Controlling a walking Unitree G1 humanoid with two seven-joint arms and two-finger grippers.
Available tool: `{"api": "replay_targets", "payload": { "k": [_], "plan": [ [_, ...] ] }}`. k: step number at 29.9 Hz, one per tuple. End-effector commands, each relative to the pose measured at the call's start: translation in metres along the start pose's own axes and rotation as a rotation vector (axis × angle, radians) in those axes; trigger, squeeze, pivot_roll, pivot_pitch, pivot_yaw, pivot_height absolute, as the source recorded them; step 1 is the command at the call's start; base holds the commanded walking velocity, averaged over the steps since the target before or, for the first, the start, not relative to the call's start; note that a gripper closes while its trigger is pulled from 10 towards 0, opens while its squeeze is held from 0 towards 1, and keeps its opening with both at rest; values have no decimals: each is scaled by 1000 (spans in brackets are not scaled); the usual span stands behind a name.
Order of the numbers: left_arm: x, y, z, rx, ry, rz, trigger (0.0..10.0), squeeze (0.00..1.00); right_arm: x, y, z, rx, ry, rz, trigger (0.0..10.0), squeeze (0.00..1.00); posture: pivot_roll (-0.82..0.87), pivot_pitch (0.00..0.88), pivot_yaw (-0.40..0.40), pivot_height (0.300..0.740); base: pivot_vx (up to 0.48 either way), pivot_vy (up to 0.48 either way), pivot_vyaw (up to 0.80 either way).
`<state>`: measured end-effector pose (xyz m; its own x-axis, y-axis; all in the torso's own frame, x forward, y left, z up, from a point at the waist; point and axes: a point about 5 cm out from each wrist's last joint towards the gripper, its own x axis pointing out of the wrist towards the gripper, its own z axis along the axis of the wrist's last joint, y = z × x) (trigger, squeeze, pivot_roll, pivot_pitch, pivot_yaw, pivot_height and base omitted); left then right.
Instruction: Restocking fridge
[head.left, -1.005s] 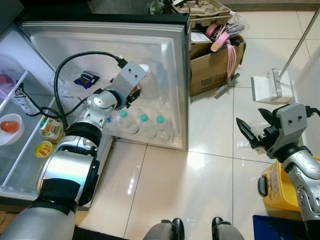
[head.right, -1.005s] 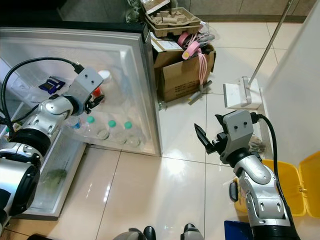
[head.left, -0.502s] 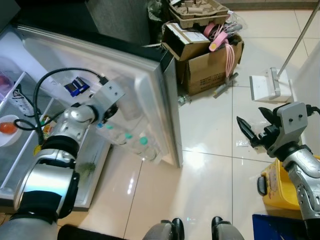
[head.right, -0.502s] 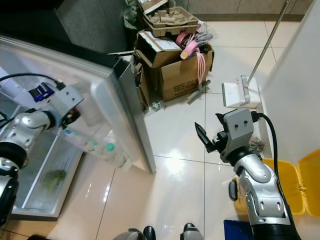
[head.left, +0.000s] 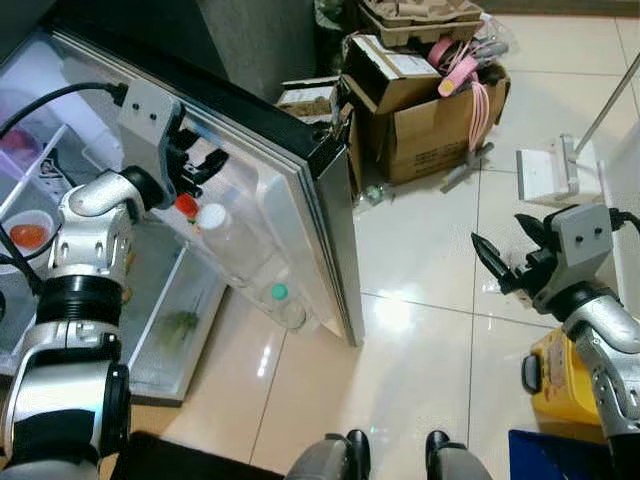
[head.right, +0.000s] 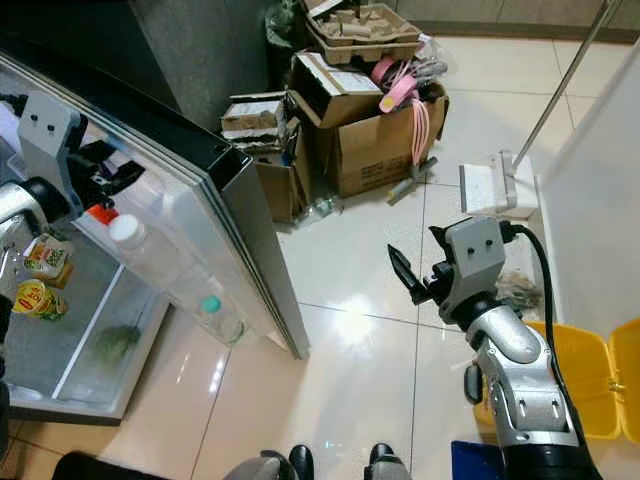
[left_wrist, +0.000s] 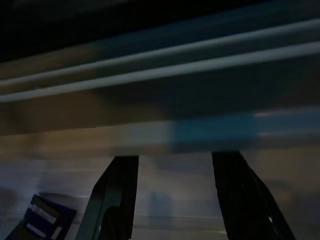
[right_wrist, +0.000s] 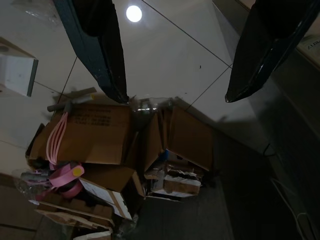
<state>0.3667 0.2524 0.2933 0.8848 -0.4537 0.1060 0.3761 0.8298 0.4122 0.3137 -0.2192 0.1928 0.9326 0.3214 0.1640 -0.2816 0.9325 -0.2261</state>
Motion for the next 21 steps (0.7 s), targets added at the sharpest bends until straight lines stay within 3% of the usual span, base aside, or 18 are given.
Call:
{"api": "replay_targets", "payload": {
  "k": [1,2,6,8,13,18,21],
  "plan": [
    [-13,9,5,34,1,14,10000,0,-2,0,-6,15,15,3,10000,0,-77,328,119,737,0,0,0],
    [-13,9,5,34,1,14,10000,0,-2,0,-6,15,15,3,10000,0,-77,328,119,737,0,0,0],
    [-22,18,32,-78,-150,95,10000,0,0,3,-6,30,6,17,10000,0,-77,320,119,737,0,0,0],
    [-31,26,52,-90,-218,149,10000,0,5,19,-2,75,-21,96,10000,0,-77,317,120,737,0,0,0],
    [-47,34,66,-30,-207,153,10000,0,17,35,3,89,-48,152,10000,0,-67,311,118,737,0,0,0],
    [-69,33,78,43,-166,55,10000,0,40,51,7,109,-77,225,10000,0,-40,302,115,737,0,0,0],
    [-72,33,85,31,-182,52,10000,0,47,57,8,116,-80,256,10000,0,-34,298,112,737,0,0,0]
  ]
}}
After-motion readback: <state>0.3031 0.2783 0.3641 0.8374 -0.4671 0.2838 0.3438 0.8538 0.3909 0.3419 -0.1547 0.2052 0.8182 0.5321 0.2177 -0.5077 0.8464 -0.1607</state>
